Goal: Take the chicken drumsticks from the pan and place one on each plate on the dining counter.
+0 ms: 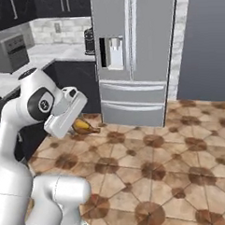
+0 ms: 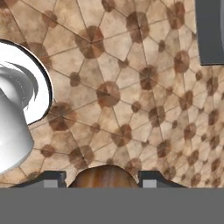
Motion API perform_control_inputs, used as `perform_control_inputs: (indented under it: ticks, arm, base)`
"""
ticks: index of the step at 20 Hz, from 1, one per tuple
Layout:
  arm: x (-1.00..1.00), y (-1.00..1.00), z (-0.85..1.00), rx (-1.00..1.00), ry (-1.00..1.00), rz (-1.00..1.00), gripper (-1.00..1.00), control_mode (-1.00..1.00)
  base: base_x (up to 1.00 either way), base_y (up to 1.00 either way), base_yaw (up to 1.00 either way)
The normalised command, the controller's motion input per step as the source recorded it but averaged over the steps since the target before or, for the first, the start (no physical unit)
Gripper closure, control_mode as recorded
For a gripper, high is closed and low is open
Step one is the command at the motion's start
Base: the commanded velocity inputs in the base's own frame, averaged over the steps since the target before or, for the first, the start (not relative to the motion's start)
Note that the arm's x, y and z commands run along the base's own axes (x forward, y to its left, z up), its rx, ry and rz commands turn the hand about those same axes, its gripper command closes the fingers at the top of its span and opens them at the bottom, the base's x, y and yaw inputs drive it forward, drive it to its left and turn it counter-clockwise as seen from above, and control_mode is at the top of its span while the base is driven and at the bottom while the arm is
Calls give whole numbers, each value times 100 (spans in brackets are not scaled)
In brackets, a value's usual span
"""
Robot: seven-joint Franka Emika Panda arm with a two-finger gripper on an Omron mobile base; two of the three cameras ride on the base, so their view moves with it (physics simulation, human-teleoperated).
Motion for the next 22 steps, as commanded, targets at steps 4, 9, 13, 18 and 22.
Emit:
perform_control_inputs:
  ticks: [4, 9, 13, 18, 22]
  arm:
    - [0, 0, 0, 0, 0, 0, 100, 100]
    - [0, 0, 0, 0, 0, 0, 100, 100]
    - [0, 0, 0, 0, 0, 0, 100, 100]
    - [0, 0, 0, 0, 0, 0, 100, 100]
    - [0, 0, 0, 0, 0, 0, 100, 100]
  base:
    - [-52, -76, -37]
    - [-26, -75, -40]
    - [-2, -69, -48]
    - [15, -63, -49]
    - [36, -47, -47]
